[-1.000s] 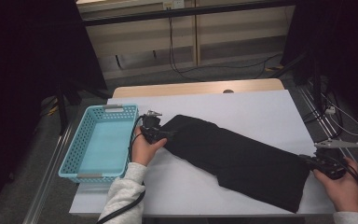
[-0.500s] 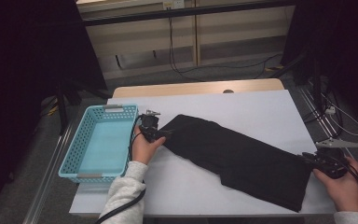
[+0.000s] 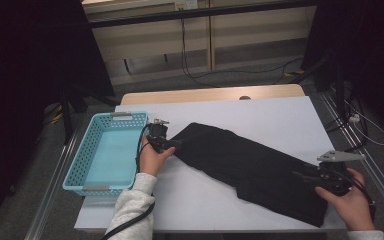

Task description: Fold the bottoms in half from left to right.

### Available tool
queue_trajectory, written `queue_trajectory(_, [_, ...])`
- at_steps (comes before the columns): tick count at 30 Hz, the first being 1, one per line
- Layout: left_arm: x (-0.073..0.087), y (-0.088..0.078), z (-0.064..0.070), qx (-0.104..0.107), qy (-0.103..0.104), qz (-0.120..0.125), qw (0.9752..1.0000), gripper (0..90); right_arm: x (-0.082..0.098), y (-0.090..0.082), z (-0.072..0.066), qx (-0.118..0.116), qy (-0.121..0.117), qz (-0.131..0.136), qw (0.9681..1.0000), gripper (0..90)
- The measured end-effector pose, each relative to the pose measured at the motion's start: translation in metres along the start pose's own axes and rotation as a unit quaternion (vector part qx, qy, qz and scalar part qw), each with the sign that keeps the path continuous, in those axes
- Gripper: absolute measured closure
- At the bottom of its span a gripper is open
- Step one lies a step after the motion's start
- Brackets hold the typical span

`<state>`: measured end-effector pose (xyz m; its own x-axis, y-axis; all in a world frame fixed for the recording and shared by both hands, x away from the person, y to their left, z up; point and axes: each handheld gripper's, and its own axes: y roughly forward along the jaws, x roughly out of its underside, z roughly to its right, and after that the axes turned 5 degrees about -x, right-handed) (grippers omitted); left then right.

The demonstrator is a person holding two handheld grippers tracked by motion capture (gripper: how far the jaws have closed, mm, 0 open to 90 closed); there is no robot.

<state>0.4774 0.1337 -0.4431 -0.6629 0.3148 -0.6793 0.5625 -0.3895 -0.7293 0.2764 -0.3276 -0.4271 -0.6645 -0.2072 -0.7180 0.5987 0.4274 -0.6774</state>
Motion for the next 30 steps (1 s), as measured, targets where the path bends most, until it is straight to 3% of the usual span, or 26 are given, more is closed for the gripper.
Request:
queue_trajectory(5, [0.000, 0.000, 0.002, 0.004, 0.008, -0.002, 1.0000, 15.6, -0.003, 0.021, -0.035, -0.059, -0.039, -0.025, 0.9972, 47.4])
queue_trajectory(8, [-0.001, 0.000, 0.004, 0.006, 0.010, -0.002, 0.9999, 15.6, -0.006, 0.027, -0.054, -0.090, -0.044, -0.027, 0.9946, 48.9])
queue_trajectory(13, [0.000, -0.001, 0.004, 0.010, 0.009, -0.003, 0.9999, 15.4, -0.004, 0.035, -0.073, -0.116, -0.055, -0.033, 0.9911, 55.0])
queue_trajectory(14, [0.000, -0.001, 0.004, 0.009, 0.008, -0.003, 0.9999, 15.4, -0.004, 0.036, -0.079, -0.129, -0.066, -0.031, 0.9889, 59.4])
queue_trajectory(18, [-0.001, -0.001, 0.006, 0.008, 0.011, -0.003, 0.9999, 15.4, -0.003, 0.044, -0.092, -0.151, -0.091, -0.042, 0.9834, 62.7])
queue_trajectory(20, [-0.001, -0.001, 0.007, 0.010, 0.010, -0.003, 0.9999, 15.4, -0.003, 0.047, -0.097, -0.156, -0.103, -0.041, 0.9816, 61.8])
queue_trajectory(23, [-0.001, -0.001, 0.007, 0.012, 0.009, 0.001, 0.9999, 15.4, 0.000, 0.058, -0.109, -0.153, -0.148, -0.059, 0.9753, 63.2])
queue_trajectory(24, [0.000, -0.001, 0.008, 0.012, 0.006, 0.002, 0.9999, 15.4, 0.001, 0.059, -0.112, -0.153, -0.156, -0.050, 0.9745, 67.0])
queue_trajectory(27, [0.000, -0.001, 0.007, 0.013, 0.006, -0.001, 0.9999, 15.4, 0.000, 0.059, -0.112, -0.140, -0.160, -0.055, 0.9756, 79.8])
queue_trajectory(30, [0.001, -0.001, 0.006, 0.006, 0.006, 0.004, 1.0000, 15.4, 0.000, 0.057, -0.108, -0.152, -0.151, -0.064, 0.9748, 85.8])
